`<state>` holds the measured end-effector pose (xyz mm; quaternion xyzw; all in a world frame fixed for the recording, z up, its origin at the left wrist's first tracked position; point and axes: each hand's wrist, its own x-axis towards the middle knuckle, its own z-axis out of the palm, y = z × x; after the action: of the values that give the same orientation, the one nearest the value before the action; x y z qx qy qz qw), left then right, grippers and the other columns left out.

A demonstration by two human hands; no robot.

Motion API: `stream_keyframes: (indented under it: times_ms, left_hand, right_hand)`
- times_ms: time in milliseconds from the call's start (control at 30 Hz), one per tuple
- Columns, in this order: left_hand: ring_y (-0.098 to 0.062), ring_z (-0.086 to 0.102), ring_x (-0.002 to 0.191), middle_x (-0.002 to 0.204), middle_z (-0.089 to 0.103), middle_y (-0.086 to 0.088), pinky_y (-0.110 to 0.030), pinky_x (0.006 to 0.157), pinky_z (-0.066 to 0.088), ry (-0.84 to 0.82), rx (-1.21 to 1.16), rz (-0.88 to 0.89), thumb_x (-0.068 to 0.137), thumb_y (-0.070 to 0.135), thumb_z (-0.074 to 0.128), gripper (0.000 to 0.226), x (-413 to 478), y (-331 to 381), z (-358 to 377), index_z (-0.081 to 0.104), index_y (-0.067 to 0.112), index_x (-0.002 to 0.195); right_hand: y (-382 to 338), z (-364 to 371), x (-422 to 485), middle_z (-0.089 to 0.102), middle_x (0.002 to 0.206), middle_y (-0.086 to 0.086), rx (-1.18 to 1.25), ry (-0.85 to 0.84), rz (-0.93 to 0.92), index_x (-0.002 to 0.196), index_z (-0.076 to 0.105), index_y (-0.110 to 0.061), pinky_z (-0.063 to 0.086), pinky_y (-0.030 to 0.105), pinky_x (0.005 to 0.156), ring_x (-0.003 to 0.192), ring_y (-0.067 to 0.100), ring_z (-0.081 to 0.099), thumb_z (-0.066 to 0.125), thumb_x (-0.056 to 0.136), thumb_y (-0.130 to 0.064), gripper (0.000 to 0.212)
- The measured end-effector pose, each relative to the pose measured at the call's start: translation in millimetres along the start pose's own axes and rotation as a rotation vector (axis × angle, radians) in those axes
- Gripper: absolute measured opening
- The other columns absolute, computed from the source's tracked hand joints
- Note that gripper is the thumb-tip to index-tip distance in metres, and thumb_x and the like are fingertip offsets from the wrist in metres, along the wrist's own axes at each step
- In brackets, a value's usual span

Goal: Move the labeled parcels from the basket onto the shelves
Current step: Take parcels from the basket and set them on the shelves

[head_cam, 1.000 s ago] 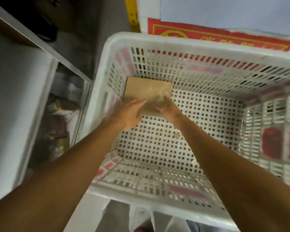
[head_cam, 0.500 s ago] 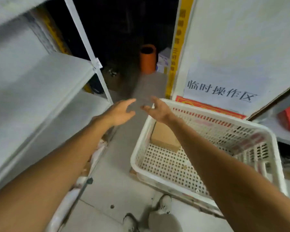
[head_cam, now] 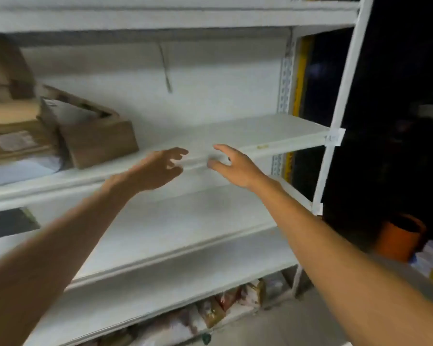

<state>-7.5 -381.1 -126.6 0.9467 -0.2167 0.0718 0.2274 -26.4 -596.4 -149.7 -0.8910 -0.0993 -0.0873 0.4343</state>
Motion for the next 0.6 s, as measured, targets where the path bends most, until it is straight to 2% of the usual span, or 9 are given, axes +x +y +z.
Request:
stream_keyframes:
  times_ms: [100, 167, 233, 367, 467, 600]
  left_hand:
    - [-0.024, 0.062, 0.11, 0.13, 0.059, -0.005, -0.026, 0.091, 0.044, 0.085, 0.079, -0.118, 0.092, 0.014, 0.06, 0.048, -35.3, -24.2, -45.1, 0.048, 0.017, 0.138]
    - [-0.024, 0.06, 0.115, 0.133, 0.058, -0.006, -0.033, 0.098, 0.046, 0.136, 0.101, -0.169, 0.091, 0.015, 0.061, 0.05, -58.4, -39.1, -68.0, 0.047, 0.017, 0.139]
    - [-0.024, 0.06, 0.116, 0.13, 0.06, -0.006, -0.037, 0.099, 0.047, 0.178, 0.129, -0.239, 0.091, 0.015, 0.061, 0.048, -86.8, -55.9, -92.4, 0.05, 0.02, 0.138]
    - [-0.026, 0.06, 0.109, 0.128, 0.059, -0.01, -0.022, 0.084, 0.042, 0.241, 0.209, -0.342, 0.093, 0.014, 0.059, 0.042, -129.9, -87.4, -128.6, 0.051, 0.015, 0.135]
    - [-0.025, 0.054, 0.12, 0.139, 0.051, -0.007, -0.019, 0.086, 0.037, 0.275, 0.185, -0.375, 0.095, 0.015, 0.057, 0.047, -146.8, -110.9, -144.2, 0.044, 0.018, 0.14]
    - [-0.024, 0.05, 0.125, 0.142, 0.049, -0.007, -0.02, 0.089, 0.036, 0.357, 0.163, -0.377, 0.094, 0.011, 0.057, 0.05, -155.2, -145.8, -165.1, 0.042, 0.018, 0.142]
  right_hand:
    - [-42.8, 22.3, 21.2, 0.043, 0.148, 0.005, -0.018, -0.128, -0.099, 0.146, 0.039, -0.021, 0.033, 0.024, 0.101, 0.13, 0.02, 0.046, 0.06, 0.092, -0.039, 0.061]
    - [-64.2, 36.1, 30.8, 0.04, 0.151, 0.005, -0.021, -0.168, -0.162, 0.147, 0.037, -0.02, 0.032, 0.021, 0.1, 0.134, 0.019, 0.043, 0.06, 0.093, -0.038, 0.061]
    - [-88.4, 56.2, 39.0, 0.039, 0.152, 0.005, 0.0, -0.211, -0.222, 0.146, 0.038, -0.02, 0.03, 0.021, 0.102, 0.138, 0.018, 0.037, 0.061, 0.092, -0.037, 0.061]
    - [-127.1, 96.5, 54.3, 0.037, 0.153, 0.005, 0.025, -0.307, -0.258, 0.147, 0.037, -0.024, 0.032, 0.026, 0.104, 0.138, 0.021, 0.038, 0.062, 0.091, -0.039, 0.064]
    - [-148.7, 120.3, 67.3, 0.035, 0.154, 0.004, 0.029, -0.337, -0.265, 0.147, 0.035, -0.027, 0.034, 0.029, 0.103, 0.138, 0.024, 0.038, 0.061, 0.091, -0.04, 0.063]
    - [-177.4, 148.3, 85.2, 0.032, 0.155, 0.003, 0.068, -0.352, -0.273, 0.148, 0.034, -0.026, 0.032, 0.03, 0.102, 0.139, 0.023, 0.035, 0.059, 0.094, -0.036, 0.06]
